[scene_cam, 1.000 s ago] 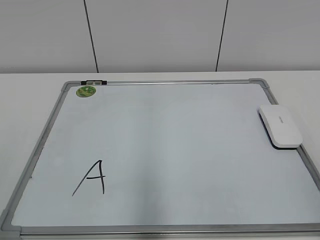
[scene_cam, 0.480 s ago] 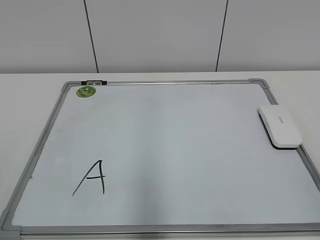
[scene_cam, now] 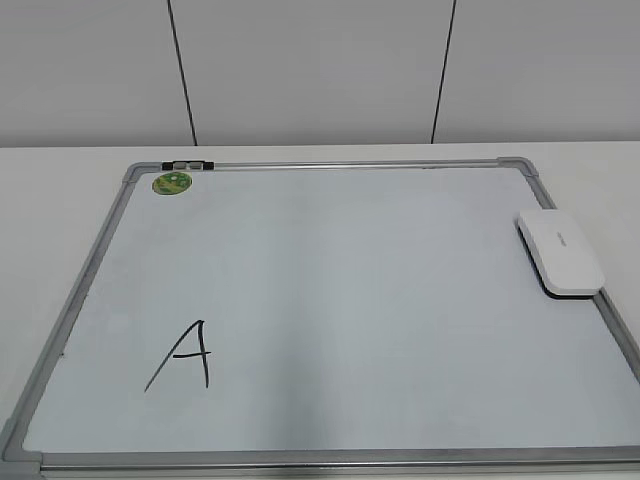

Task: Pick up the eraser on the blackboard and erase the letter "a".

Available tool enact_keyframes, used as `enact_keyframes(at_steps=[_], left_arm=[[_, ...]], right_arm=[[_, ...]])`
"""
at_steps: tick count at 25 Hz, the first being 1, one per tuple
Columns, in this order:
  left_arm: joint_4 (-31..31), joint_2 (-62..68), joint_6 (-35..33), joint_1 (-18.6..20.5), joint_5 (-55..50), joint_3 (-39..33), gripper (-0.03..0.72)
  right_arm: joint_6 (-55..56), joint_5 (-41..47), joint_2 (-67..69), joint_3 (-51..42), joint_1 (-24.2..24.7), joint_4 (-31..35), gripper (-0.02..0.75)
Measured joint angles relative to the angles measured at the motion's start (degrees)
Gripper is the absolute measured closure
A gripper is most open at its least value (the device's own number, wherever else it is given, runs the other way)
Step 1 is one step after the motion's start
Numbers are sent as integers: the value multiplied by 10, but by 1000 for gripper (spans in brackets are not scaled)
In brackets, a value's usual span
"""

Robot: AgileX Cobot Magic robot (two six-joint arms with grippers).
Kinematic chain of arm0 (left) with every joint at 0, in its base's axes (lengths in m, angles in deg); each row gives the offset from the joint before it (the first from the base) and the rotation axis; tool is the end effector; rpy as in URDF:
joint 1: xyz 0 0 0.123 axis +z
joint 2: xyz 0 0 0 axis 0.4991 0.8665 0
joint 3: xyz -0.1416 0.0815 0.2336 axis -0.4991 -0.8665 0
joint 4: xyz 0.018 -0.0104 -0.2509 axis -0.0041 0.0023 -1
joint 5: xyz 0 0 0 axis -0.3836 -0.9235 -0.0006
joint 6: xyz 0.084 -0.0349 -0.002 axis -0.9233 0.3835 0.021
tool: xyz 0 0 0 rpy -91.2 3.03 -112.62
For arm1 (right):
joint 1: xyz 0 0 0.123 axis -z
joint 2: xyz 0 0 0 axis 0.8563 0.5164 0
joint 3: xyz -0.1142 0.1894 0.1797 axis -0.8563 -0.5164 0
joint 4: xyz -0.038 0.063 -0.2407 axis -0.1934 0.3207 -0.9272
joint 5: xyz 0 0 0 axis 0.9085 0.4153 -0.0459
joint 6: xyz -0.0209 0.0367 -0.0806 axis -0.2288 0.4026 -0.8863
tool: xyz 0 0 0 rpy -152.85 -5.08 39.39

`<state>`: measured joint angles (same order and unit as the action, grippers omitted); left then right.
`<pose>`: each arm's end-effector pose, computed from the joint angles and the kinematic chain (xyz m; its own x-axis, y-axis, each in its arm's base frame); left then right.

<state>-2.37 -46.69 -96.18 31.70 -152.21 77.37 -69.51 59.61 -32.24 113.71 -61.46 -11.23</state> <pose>-0.0068 -0.0141 0.2784 -0.4748 0.0671 -0.8775 0.1416 0.9899 -0.0009 -0.0093 -0.0065 0.2681 -0.5172 0.0124 -0.8558 0.0307 0.9995 -0.0040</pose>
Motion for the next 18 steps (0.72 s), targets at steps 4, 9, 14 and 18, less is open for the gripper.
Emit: enact_keyframes(at_steps=[4,9,14,18], left_arm=[[0,0,0,0,0,0,367],[0,0,0,0,0,0,371],[0,0,0,0,0,0,374],[0,0,0,0,0,0,387]], right_arm=[[0,0,0,0,0,0,151],[0,0,0,0,0,0,151],[1,0,0,0,0,0,151],[1,0,0,0,0,0,151]])
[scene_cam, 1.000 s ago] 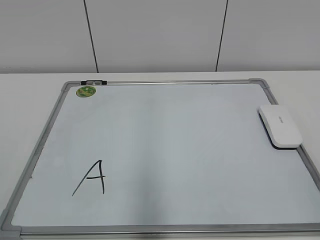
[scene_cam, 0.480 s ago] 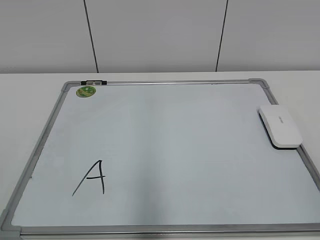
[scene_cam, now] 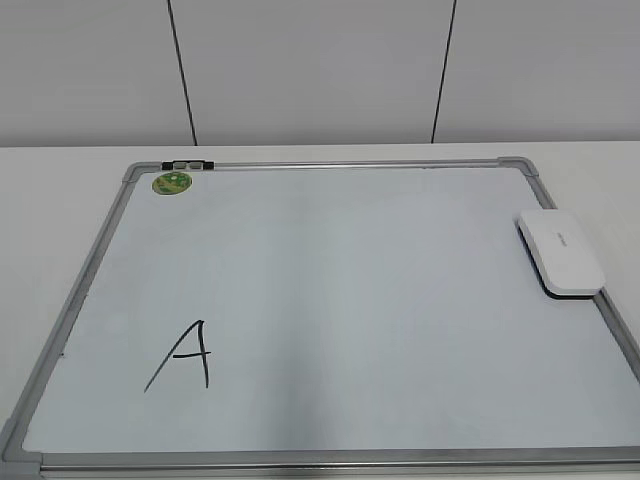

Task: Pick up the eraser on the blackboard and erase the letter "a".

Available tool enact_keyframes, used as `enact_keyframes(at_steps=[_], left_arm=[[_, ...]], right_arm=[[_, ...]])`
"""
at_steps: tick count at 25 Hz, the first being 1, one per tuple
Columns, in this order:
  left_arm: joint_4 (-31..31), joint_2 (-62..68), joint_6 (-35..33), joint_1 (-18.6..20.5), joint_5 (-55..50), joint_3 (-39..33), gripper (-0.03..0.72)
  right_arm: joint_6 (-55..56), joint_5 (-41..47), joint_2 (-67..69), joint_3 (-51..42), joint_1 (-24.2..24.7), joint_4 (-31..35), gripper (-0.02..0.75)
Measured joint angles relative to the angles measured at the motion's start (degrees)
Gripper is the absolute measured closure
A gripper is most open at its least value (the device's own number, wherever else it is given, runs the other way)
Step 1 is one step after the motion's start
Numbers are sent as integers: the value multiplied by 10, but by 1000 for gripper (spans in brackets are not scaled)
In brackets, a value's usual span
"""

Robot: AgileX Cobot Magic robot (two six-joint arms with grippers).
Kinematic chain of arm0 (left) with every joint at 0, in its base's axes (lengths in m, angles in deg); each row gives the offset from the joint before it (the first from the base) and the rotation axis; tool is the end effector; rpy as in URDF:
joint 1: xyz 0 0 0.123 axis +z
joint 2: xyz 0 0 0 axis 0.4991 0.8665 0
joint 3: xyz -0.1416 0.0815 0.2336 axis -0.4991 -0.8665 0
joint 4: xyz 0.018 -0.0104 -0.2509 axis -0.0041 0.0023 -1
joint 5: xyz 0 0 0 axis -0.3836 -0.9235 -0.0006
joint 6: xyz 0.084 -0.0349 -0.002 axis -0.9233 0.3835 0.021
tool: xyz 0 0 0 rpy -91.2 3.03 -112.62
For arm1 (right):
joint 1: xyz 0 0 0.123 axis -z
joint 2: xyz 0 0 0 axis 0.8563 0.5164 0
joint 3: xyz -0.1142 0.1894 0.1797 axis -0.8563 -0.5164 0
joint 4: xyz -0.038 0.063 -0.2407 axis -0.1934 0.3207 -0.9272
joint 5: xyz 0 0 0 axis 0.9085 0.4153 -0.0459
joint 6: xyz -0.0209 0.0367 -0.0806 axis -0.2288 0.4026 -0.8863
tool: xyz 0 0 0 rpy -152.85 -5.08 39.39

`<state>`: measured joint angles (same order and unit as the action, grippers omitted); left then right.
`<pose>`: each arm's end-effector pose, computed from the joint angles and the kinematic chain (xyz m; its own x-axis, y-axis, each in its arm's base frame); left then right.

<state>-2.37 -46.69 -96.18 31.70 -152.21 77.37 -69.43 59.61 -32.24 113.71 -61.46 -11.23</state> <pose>-0.0068 -0.0141 0.2784 -0.4748 0.0671 -0.8775 0.1416 0.9899 -0.0009 -0.0093 -0.0065 0.2681 -0.5171 0.0138 -0.8558 0.0314 0.9995 -0.0028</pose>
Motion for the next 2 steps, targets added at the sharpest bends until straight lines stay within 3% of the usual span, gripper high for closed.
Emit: enact_keyframes(at_steps=[2], left_arm=[[0,0,0,0,0,0,389]], right_arm=[[0,0,0,0,0,0,151]])
